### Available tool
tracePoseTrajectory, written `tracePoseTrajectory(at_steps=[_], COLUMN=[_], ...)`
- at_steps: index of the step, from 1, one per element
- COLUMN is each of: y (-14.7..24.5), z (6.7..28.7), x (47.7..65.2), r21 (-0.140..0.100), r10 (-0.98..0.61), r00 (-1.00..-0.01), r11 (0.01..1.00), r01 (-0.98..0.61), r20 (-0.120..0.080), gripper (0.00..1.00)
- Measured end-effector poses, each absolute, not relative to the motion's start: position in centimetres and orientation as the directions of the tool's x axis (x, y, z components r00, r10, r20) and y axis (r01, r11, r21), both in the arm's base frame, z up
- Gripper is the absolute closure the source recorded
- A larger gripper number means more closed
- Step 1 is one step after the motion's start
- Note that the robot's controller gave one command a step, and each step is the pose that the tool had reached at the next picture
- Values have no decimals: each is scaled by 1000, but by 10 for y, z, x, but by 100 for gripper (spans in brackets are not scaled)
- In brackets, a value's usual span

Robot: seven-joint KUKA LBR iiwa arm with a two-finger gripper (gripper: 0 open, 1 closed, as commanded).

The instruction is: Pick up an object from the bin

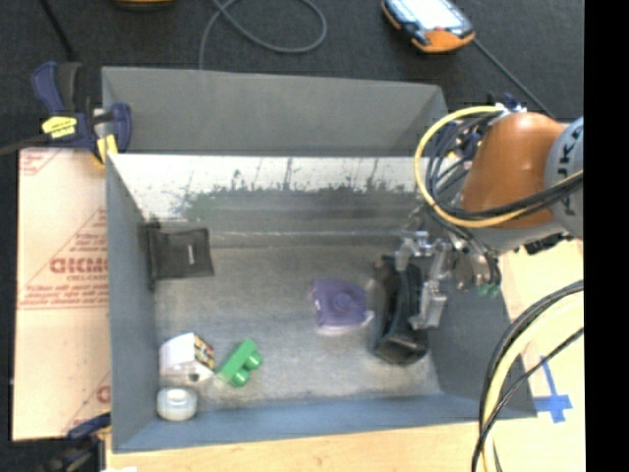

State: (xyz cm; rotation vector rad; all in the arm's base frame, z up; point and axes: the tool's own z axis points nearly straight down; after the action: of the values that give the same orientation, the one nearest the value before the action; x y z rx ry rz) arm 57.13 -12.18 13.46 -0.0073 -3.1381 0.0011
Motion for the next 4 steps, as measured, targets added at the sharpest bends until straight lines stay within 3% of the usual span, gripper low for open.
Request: tracePoseTrajectory(at_steps=[1,2,3,4], y=[-121,-77,-66,-54], z=[139,90,106,108], x=[573,580,585,586], r21=[-2,3,-1,1], r10=[1,115,60,275], r00=[-1000,-993,-998,-961], r11=[1000,993,998,961], r01=[1,115,60,275], r20=[-4,-10,-2,-5], gripper=[0,0,0,0])
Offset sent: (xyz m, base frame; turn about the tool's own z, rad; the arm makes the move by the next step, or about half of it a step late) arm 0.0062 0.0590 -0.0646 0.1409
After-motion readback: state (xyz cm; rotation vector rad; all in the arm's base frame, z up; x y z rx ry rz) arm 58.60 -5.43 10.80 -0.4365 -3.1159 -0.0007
